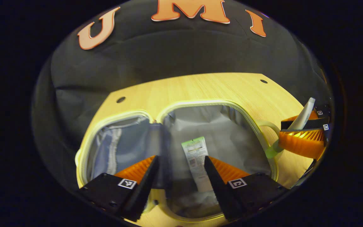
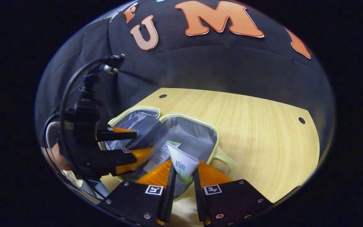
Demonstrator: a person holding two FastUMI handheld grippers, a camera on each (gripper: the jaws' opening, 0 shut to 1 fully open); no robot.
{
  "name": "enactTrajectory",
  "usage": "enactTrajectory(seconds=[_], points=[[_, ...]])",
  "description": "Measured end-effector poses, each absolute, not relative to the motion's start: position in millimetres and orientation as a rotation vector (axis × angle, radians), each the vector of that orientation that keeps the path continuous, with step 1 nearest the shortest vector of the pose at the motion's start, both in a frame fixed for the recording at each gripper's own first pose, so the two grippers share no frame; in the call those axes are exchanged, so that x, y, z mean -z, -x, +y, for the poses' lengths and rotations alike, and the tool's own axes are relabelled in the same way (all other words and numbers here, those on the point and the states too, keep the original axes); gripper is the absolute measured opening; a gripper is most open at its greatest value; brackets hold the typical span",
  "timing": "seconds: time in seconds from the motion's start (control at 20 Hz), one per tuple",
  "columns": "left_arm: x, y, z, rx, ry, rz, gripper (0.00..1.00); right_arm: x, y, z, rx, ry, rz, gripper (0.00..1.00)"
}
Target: First open the suitcase, pack the skin care products into it, and then close the suitcase.
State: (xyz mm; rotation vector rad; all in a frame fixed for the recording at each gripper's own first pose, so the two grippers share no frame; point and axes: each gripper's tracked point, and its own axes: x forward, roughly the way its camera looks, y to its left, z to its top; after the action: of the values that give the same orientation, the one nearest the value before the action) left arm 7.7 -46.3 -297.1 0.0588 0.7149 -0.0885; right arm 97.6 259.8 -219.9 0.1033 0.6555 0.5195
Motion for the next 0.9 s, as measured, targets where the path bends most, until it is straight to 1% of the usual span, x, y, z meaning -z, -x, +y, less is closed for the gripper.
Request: enactTrajectory(seconds=[0.05,0.2,0.25,0.3,0.45,0.75,0.85,0.9], points=[[284.6,-4.5,-34.6,0.057,-0.021,0.665,0.99,222.0,-97.9,265.1,-0.53,-0.109,0.664,0.32],[265.1,6.5,-3.6,0.006,0.046,0.617,0.99,230.0,-97.0,278.7,-0.554,-0.12,0.7,0.32],[260.2,8.9,7.3,-0.016,0.049,0.608,0.99,233.9,-97.2,283.2,-0.559,-0.115,0.719,0.28],[256.2,11.1,18.8,-0.038,0.047,0.595,1.0,242.6,-99.3,291.6,-0.554,-0.115,0.752,0.33],[247.5,17.9,71.4,-0.138,0.067,0.55,0.99,256.0,-102.7,302.9,-0.542,-0.13,0.797,0.33],[260.0,47.5,165.3,-0.241,0.145,0.578,0.99,282.9,-110.1,317.8,-0.498,-0.162,0.903,0.33],[268.4,55.7,194.4,-0.285,0.164,0.592,0.99,299.1,-104.5,321.3,-0.487,-0.163,0.982,0.33],[274.7,59.1,207.3,-0.295,0.184,0.601,0.99,302.3,-105.3,321.6,-0.479,-0.165,0.994,0.29]])
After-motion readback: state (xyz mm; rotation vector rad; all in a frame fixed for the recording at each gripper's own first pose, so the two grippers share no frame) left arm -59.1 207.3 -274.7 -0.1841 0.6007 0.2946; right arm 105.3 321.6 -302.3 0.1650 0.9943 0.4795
